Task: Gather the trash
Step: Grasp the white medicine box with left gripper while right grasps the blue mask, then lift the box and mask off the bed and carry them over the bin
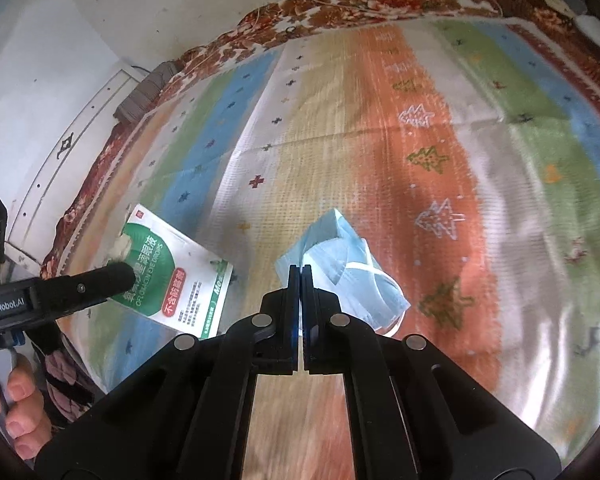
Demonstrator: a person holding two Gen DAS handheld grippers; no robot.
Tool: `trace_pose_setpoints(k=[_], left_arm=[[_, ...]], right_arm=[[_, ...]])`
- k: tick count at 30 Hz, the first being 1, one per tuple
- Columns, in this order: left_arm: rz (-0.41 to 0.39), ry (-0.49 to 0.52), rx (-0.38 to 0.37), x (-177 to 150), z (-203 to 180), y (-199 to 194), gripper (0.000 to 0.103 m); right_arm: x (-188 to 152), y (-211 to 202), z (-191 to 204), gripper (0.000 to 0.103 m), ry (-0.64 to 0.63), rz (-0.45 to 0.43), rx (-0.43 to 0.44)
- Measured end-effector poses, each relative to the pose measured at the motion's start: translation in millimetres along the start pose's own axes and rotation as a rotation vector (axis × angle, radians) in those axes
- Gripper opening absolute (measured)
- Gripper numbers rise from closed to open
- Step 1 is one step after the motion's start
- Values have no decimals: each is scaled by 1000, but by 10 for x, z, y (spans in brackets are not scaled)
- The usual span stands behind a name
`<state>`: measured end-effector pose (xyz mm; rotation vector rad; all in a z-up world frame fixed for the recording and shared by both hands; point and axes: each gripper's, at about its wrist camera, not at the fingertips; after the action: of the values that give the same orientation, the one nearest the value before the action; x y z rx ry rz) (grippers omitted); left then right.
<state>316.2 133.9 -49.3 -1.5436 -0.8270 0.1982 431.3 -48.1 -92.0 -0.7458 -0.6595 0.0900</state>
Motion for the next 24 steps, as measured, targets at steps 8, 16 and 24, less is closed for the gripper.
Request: trace_pose_setpoints(k=[8, 16, 24], left_arm=[[-36, 58, 17, -200, 56, -306, 23], [-73, 109, 6, -432, 111, -626, 23], [-95, 126, -24, -638, 159, -872, 23]], right_arm=[[-131, -349, 362, 0, -96, 10, -42], [-406, -626, 660, 0, -182, 30, -74], [-667, -928, 952, 0, -263, 24, -88]])
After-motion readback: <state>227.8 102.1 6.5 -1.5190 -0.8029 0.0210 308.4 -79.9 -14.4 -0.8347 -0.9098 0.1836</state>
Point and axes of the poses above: each gripper's, at about its wrist camera, not at the fingertips, and y roughly the way its jaws point, z to its left, x to its top, and after that the axes turned 14 degrees about x, right-handed
